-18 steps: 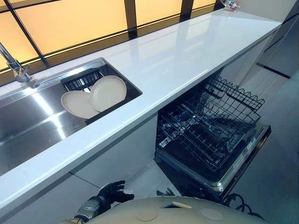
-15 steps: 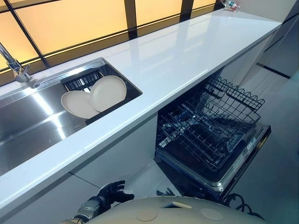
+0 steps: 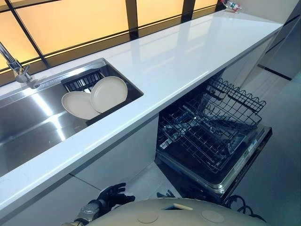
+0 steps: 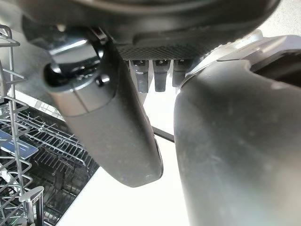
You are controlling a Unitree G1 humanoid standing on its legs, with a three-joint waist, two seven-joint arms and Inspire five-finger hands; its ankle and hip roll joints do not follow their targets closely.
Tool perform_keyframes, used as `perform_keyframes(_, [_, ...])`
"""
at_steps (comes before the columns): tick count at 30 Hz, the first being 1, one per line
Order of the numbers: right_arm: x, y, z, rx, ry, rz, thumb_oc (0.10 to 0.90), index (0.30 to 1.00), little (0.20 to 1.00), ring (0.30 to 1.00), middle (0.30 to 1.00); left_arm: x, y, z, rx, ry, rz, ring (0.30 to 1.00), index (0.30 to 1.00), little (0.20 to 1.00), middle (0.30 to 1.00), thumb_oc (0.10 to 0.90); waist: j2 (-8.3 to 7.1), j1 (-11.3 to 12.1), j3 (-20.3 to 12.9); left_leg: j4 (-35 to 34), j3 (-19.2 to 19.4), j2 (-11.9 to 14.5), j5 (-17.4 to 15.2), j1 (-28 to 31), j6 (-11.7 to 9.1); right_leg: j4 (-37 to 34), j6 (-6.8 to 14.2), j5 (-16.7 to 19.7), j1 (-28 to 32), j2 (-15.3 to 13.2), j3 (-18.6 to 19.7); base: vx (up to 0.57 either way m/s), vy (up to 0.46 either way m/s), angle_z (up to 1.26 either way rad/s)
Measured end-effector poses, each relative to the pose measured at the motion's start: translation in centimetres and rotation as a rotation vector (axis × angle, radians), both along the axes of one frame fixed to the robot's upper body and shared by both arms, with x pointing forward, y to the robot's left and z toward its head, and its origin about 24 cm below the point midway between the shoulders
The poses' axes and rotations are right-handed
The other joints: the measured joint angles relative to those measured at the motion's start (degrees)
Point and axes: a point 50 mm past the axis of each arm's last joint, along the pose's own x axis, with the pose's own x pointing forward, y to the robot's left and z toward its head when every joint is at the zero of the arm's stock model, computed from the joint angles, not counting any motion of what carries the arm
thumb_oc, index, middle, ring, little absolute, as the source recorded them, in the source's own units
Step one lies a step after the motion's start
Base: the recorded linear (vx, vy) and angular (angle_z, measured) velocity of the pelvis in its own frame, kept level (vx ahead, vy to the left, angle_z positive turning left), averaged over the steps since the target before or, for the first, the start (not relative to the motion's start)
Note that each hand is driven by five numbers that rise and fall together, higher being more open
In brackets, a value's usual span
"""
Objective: Pick up plates and place into dishwasher.
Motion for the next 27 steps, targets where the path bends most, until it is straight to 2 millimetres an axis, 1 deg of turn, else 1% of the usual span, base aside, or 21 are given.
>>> perform_keyframes(2, [0.1,0.0,0.0,0.0,0.0,0.002,0.8,0.9,0.9,0.9,0.9,-0.3,0.0,0.0,-0.09,0.027,0.088,0.9,0.9,0.9,0.9,0.8,0.01,0.0,0.0,0.0,0.0,0.0,0.0,0.0,0.0,0.0,0.0,0.0,0.0,0.0,0.1,0.0,0.0,0.0])
perform_keyframes(4, [0.2,0.0,0.0,0.0,0.002,0.004,0.8,0.9,0.9,0.9,0.9,-0.4,0.5,0.1,-0.157,0.034,0.174,0.9,0.9,0.9,0.9,0.8,0.08,0.1,0.0,0.0,0.1,0.0,0.0,0.0,0.0,0.0,0.0,0.0,-0.1,0.0,0.2,-0.02,0.019,-0.02])
perform_keyframes(6, [0.5,-0.2,0.1,0.0,0.004,0.013,0.8,0.9,0.9,0.9,0.9,-0.2,1.1,0.5,-0.267,0.035,0.242,0.9,0.9,0.9,0.9,0.8,0.29,0.1,0.2,0.0,0.2,0.0,0.0,0.0,0.0,0.0,-0.1,0.1,-0.2,0.0,0.4,-0.03,0.035,-0.03])
perform_keyframes(8, [0.6,-0.4,0.2,-0.002,0.007,0.02,0.8,0.9,0.9,0.9,0.9,0.3,1.5,1.1,-0.395,0.022,0.282,0.9,0.9,0.9,0.9,0.8,0.56,0.3,0.4,0.0,0.2,0.0,0.0,-0.1,0.0,0.1,-0.2,0.1,-0.2,-0.1,0.4,-0.01,0.016,0.0])
perform_keyframes(9, [0.7,-0.6,0.3,-0.006,0.007,0.029,0.8,0.9,0.9,0.9,0.9,0.9,1.1,1.6,-0.493,-0.002,0.281,0.9,0.9,0.9,0.9,0.8,0.77,0.5,0.5,0.0,0.2,-0.1,0.0,-0.1,0.1,0.1,-0.2,0.1,-0.2,-0.1,0.4,0.0,0.0,0.0])
perform_keyframes(11, [0.9,-0.8,0.3,-0.012,0.007,0.046,0.8,0.9,0.9,0.9,0.9,2.8,-1.2,2.7,-0.743,-0.055,0.237,0.9,0.9,0.9,0.9,0.8,1.05,0.7,0.8,0.0,0.1,-0.4,0.0,-0.1,0.2,0.1,-0.2,0.2,-0.2,-0.4,0.4,-0.01,0.022,0.04])
perform_keyframes(12, [1.0,-0.8,0.4,-0.012,0.005,0.05,0.8,0.9,0.9,0.9,0.9,3.3,-2.1,3.0,-0.82,-0.071,0.215,0.9,0.9,0.9,0.9,0.8,1.14,0.7,0.9,0.0,0.1,-0.5,0.0,-0.1,0.2,0.1,-0.2,0.2,-0.2,-0.5,0.4,0.0,0.0,0.0])
perform_keyframes(13, [1.1,-0.8,0.4,-0.015,0.005,0.056,0.8,0.9,0.9,0.9,0.9,4.2,-4.0,3.7,-0.968,-0.098,0.17,0.9,0.9,0.9,0.9,0.8,1.22,0.6,0.9,0.0,0.1,-0.6,-0.1,-0.1,0.3,0.1,-0.1,0.2,-0.2,-0.6,0.4,0.0,0.0,0.0])
perform_keyframes(15, [1.2,-0.8,0.4,-0.014,0.004,0.05,0.8,0.9,0.9,0.9,0.9,5.9,-7.6,5.5,-1.184,-0.129,0.023,0.9,0.9,0.9,0.9,0.8,1.26,0.5,1.0,0.0,0.1,-0.8,-0.1,-0.1,0.6,0.1,0.0,0.2,-0.3,-0.8,0.5,0.0,0.0,0.0])
perform_keyframes(16, [1.3,-0.8,0.4,-0.015,0.003,0.05,0.8,0.9,0.9,0.9,0.9,6.4,-8.8,6.3,-1.252,-0.138,-0.041,0.9,0.9,0.9,0.9,0.8,1.17,0.5,1.2,0.0,0.1,-0.8,0.0,-0.2,0.6,0.1,0.0,0.2,-0.3,-0.8,0.5,0.0,0.0,0.0])
perform_keyframes(17, [1.6,-0.7,0.4,-0.014,-0.002,0.053,0.8,0.9,0.9,0.9,0.9,7.3,-10.5,7.9,-1.379,-0.153,-0.131,0.9,0.9,0.9,0.9,0.8,1.3,0.2,1.3,0.0,0.1,-0.8,0.0,-0.2,0.7,0.1,0.0,0.2,-0.3,-0.8,0.5,0.0,0.0,0.0])
perform_keyframes(18, [1.9,-0.5,0.5,-0.015,-0.011,0.058,0.8,0.9,0.9,0.9,0.9,8.0,-12.1,9.5,-1.493,-0.153,-0.177,0.9,0.9,0.9,0.9,0.8,1.2,-0.1,1.7,0.0,0.1,-0.8,0.0,-0.2,0.7,0.1,0.0,0.2,-0.3,-0.8,0.5,0.0,0.0,0.0])
perform_keyframes(19, [2.1,-0.4,0.5,-0.019,-0.013,0.07,0.8,0.9,0.9,0.9,0.9,8.4,-12.9,10.8,-1.563,-0.132,-0.187,0.9,0.9,0.9,0.9,0.8,1.24,-0.2,2.0,0.0,0.1,-0.8,0.0,-0.2,0.7,0.1,0.0,0.2,-0.3,-0.8,0.5,0.0,0.0,0.0])
perform_keyframes(20, [2.3,-0.3,0.5,-0.021,-0.022,0.079,0.8,0.9,0.9,0.9,0.9,9.2,-14.2,13.6,-1.709,-0.12,-0.227,0.9,0.9,0.9,0.9,0.8,1.1,-0.3,2.7,0.0,0.1,-0.7,0.1,-0.2,0.6,0.0,0.0,0.3,-0.3,-0.7,0.5,-0.03,-0.033,0.01])
perform_keyframes(21, [2.5,-0.3,0.5,-0.022,-0.026,0.074,0.8,0.9,0.9,0.9,0.9,9.8,-15.3,16.1,-1.847,-0.117,-0.213,0.9,0.9,0.9,0.9,0.8,1.22,-0.4,2.9,0.0,0.0,-0.7,0.1,-0.2,0.6,0.1,-0.3,0.5,-0.3,-0.7,0.5,-0.03,-0.039,0.02])
perform_keyframes(22, [2.7,-0.1,0.5,-0.023,-0.028,0.07,0.8,0.9,0.9,0.9,0.9,10.7,-16.3,19.7,-1.983,-0.151,-0.219,0.9,0.9,0.9,0.9,0.8,1.19,-0.4,3.2,0.0,0.0,-0.8,0.1,-0.2,0.7,0.1,-0.3,0.5,-0.3,-0.7,0.5,-0.02,-0.037,0.03])
perform_keyframes(23, [2.8,0.0,0.5,-0.03,-0.027,0.071,0.8,0.9,0.9,0.9,0.9,11.9,-17.0,24.1,-2.1,-0.245,-0.256,0.9,0.9,0.9,0.9,0.8,0.97,-0.3,3.4,0.0,-0.1,-0.8,0.1,-0.3,0.7,0.1,-0.3,0.5,-0.2,-0.7,0.4,-0.01,-0.03,0.03])
perform_keyframes(24, [2.8,0.1,0.5,-0.032,-0.024,0.071,0.8,0.9,0.9,0.9,0.9,12.5,-17.1,26.0,-2.149,-0.303,-0.273,0.9,0.9,0.9,0.9,0.8,1.01,-0.3,3.4,0.0,-0.2,-0.8,0.1,-0.3,0.7,0.1,-0.3,0.5,-0.1,-0.7,0.4,0.0,-0.026,0.03])
perform_keyframes(25, [2.9,0.1,0.5,-0.034,-0.024,0.07,0.8,0.9,0.9,0.9,0.9,13.6,-17.1,28.8,-2.228,-0.406,-0.284,0.9,0.9,0.9,0.9,0.8,1.0,-0.3,3.4,0.0,-0.2,-0.8,0.1,-0.2,0.7,0.1,-0.3,0.5,0.0,-0.8,0.3,0.0,0.0,0.0])
perform_keyframes(26, [3.0,0.1,0.5,-0.036,-0.022,0.071,0.8,0.9,0.9,0.9,0.9,14.6,-16.6,31.4,-2.25,-0.533,-0.3,0.9,0.9,0.9,0.9,0.8,1.13,-0.3,3.3,0.0,-0.2,-0.8,0.1,-0.2,0.7,0.0,-0.2,0.5,0.0,-0.7,0.4,0.0,0.0,0.0])
perform_keyframes(27, [3.0,0.1,0.5,-0.035,-0.02,0.069,0.8,0.9,0.9,0.9,0.9,15.7,-15.6,33.7,-2.205,-0.701,-0.314,0.9,0.9,0.9,0.9,0.8,1.13,-0.5,3.3,0.0,-0.1,-0.8,0.1,-0.2,0.7,0.0,-0.2,0.5,0.0,-0.7,0.4,0.03,-0.008,-0.01])
